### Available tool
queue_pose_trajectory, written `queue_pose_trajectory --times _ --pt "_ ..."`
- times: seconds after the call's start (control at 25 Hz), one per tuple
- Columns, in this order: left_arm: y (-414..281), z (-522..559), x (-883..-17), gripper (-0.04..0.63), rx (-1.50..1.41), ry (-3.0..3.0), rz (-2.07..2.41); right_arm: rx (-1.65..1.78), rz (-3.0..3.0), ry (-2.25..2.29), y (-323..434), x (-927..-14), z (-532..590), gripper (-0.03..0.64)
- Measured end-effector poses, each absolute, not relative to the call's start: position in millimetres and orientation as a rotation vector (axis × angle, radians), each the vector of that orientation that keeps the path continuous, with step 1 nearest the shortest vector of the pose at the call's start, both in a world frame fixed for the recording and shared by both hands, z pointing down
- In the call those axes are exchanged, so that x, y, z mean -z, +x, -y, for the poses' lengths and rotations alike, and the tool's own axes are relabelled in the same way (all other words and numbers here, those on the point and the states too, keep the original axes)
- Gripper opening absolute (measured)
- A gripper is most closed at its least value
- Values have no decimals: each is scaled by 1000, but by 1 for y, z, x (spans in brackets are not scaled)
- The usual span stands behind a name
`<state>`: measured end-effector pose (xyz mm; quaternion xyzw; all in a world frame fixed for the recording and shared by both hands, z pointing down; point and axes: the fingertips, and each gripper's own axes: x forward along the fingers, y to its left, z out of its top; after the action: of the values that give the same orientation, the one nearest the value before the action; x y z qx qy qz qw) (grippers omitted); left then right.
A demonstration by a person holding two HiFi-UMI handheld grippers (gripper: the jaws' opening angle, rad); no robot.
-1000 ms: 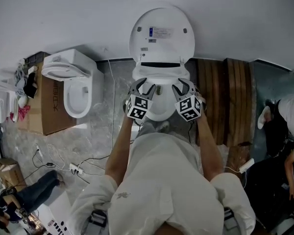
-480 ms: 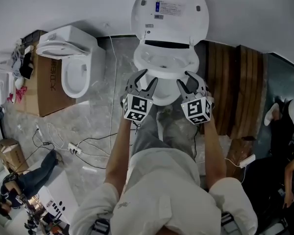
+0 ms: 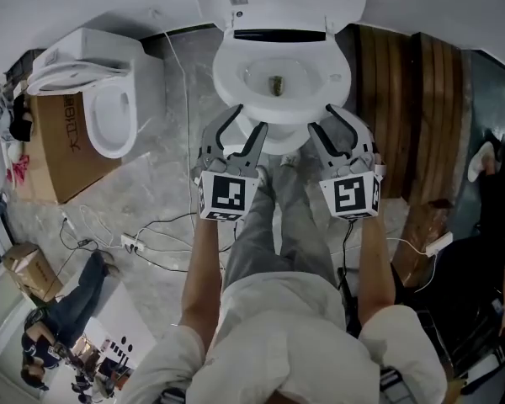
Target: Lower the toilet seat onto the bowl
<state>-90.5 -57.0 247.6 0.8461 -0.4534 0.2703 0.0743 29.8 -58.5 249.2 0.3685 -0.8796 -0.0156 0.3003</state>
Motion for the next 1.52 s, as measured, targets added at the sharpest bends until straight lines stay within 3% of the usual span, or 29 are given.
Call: queue_pose_trajectory --times 1.52 --pt "-83 -49 -360 265 -929 2636 1114 -16 2190 1021 34 -356 -48 212"
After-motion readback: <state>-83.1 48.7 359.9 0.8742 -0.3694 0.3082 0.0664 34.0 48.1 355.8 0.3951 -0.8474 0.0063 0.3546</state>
